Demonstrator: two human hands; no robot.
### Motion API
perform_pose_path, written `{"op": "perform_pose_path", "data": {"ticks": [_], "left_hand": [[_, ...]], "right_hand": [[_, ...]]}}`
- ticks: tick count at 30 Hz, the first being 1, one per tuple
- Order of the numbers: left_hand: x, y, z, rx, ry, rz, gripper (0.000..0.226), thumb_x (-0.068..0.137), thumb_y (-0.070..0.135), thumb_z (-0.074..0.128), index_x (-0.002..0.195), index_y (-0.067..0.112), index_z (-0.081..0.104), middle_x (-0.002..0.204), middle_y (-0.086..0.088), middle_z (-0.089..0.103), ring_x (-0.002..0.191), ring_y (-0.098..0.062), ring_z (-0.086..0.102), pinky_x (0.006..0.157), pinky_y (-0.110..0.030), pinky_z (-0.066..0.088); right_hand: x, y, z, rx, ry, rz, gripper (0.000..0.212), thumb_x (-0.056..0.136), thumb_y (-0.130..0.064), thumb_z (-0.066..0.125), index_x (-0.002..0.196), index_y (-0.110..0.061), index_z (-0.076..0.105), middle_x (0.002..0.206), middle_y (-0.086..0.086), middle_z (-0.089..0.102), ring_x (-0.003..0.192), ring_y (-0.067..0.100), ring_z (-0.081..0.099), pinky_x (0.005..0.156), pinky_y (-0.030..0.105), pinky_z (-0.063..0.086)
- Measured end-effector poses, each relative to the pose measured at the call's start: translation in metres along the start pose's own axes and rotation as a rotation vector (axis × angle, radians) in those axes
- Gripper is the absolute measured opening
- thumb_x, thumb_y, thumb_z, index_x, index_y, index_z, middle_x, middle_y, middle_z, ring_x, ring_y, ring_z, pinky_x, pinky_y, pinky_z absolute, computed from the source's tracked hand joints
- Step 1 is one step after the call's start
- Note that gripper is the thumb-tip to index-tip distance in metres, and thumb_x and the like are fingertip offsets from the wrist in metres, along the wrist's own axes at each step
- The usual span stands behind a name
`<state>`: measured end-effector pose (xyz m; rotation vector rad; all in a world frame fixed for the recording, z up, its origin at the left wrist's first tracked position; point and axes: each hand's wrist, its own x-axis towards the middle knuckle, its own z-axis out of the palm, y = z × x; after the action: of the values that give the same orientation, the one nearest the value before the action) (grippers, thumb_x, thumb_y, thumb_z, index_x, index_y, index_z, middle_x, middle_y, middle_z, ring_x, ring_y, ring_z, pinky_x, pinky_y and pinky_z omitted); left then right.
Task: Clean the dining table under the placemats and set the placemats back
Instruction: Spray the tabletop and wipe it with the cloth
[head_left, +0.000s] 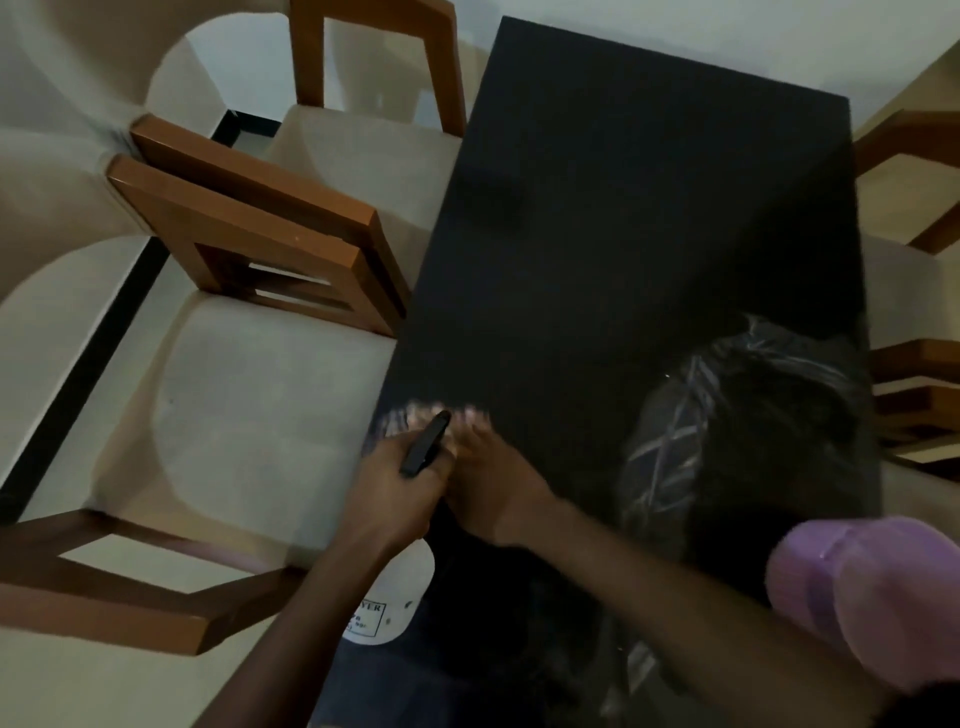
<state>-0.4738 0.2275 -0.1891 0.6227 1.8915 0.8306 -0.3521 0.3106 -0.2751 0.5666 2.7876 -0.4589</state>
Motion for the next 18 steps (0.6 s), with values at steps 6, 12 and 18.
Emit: {"op": "perform_pose_path", "data": {"ticks": [6,12,18], "left_hand": [[-0.030,0.016,0.049,0.054,-0.100,0.041,0.033,0.102,0.030,0.063,0.070,0.021,0.065,0.052,0.001,0.061,0.044,-0.013,0.057,0.048,-0.031,0.044],[-0.060,0.026,0.086,0.077,-0.214,0.046,0.039,0.101,0.035,0.062,0.080,0.002,0.061,0.064,-0.008,0.057,0.053,-0.024,0.054,0.057,-0.038,0.046],[-0.082,0.023,0.102,0.179,-0.242,0.154,0.033,0.101,0.034,0.061,0.085,0.005,0.066,0.074,-0.020,0.070,0.052,-0.021,0.059,0.055,-0.038,0.050]], "right_hand": [[-0.128,0.030,0.034,0.072,0.099,-0.037,0.058,0.106,-0.029,0.045,0.161,-0.025,0.029,0.173,0.005,0.017,0.160,0.031,0.016,0.127,0.054,0.022],[-0.101,0.156,-0.019,0.249,0.133,0.687,0.069,0.105,-0.027,0.040,0.167,-0.030,0.009,0.176,0.000,-0.004,0.161,0.032,0.003,0.128,0.055,0.014],[-0.115,0.138,0.001,0.250,0.162,0.725,0.080,0.101,-0.021,0.049,0.167,-0.030,0.006,0.175,0.001,-0.004,0.161,0.032,0.002,0.129,0.054,0.010]]}}
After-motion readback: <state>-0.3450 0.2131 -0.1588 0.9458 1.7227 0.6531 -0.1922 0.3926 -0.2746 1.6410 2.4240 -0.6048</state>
